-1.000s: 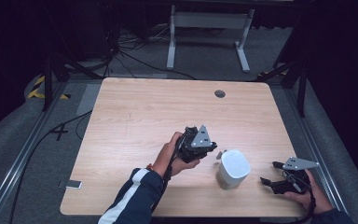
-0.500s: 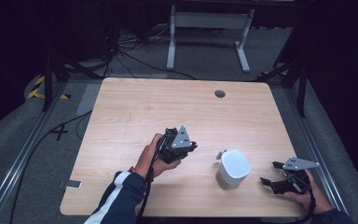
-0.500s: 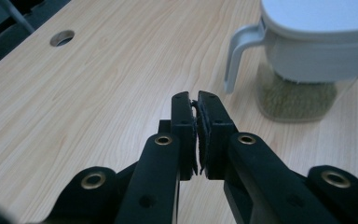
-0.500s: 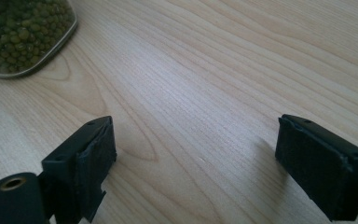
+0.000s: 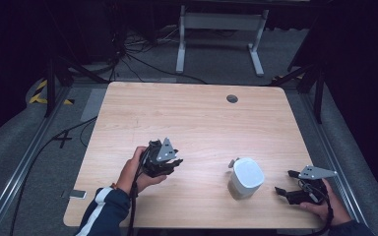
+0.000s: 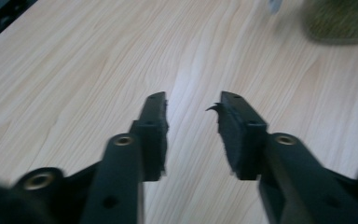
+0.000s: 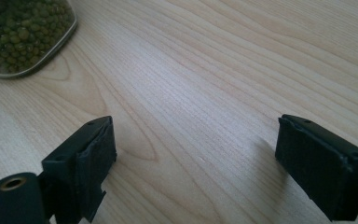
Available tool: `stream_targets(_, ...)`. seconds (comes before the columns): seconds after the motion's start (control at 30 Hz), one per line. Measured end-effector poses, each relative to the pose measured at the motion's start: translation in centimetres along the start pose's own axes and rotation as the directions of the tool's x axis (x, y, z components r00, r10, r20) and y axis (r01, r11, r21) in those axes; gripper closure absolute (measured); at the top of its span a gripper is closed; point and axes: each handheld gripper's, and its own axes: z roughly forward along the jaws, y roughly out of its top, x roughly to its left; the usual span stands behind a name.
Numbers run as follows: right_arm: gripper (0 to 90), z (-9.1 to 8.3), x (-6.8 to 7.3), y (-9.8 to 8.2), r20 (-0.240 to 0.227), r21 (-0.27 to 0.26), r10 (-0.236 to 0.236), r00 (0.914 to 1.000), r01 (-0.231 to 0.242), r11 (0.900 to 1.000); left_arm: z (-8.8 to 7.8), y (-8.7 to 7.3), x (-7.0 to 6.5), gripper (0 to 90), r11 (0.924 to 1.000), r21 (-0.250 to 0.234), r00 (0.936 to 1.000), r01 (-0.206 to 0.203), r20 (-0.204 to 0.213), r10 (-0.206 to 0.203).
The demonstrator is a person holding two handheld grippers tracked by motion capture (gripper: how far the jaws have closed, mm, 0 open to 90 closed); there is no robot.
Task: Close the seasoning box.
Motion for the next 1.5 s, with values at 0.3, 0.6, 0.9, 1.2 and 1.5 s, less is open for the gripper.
stream_targets(0.3,11.9,0.0,0.0,0.0,0.003,-0.001,0.002,1.0000,-0.002,1.000,-2.2,-6.6,1.4,34.4,0.9941,0.065,0.9956,0.086,-0.043,-0.083)
stream_targets(0.6,11.9,0.0,0.1,0.0,0.004,-0.001,0.004,1.0000,-0.004,1.000,-3.0,-12.8,2.2,20.5,0.9711,0.115,0.9767,0.209,-0.073,-0.202)
stream_targets(0.9,11.9,0.0,0.1,0.0,0.007,-0.002,0.008,0.9999,-0.008,1.000,-3.3,-15.1,2.3,15.0,0.9428,0.036,0.9428,0.331,-0.053,-0.329)
stream_targets(1.2,11.9,0.0,0.1,0.0,0.004,-0.001,0.005,1.0000,-0.005,1.000,-3.4,-15.1,2.4,14.5,0.9443,0.039,0.9440,0.327,-0.062,-0.324)
stream_targets(1.5,11.9,0.0,0.0,0.0,0.002,0.000,0.003,1.0000,-0.003,1.000,-3.4,-15.1,2.3,14.0,0.9420,0.038,0.9413,0.333,-0.070,-0.330)
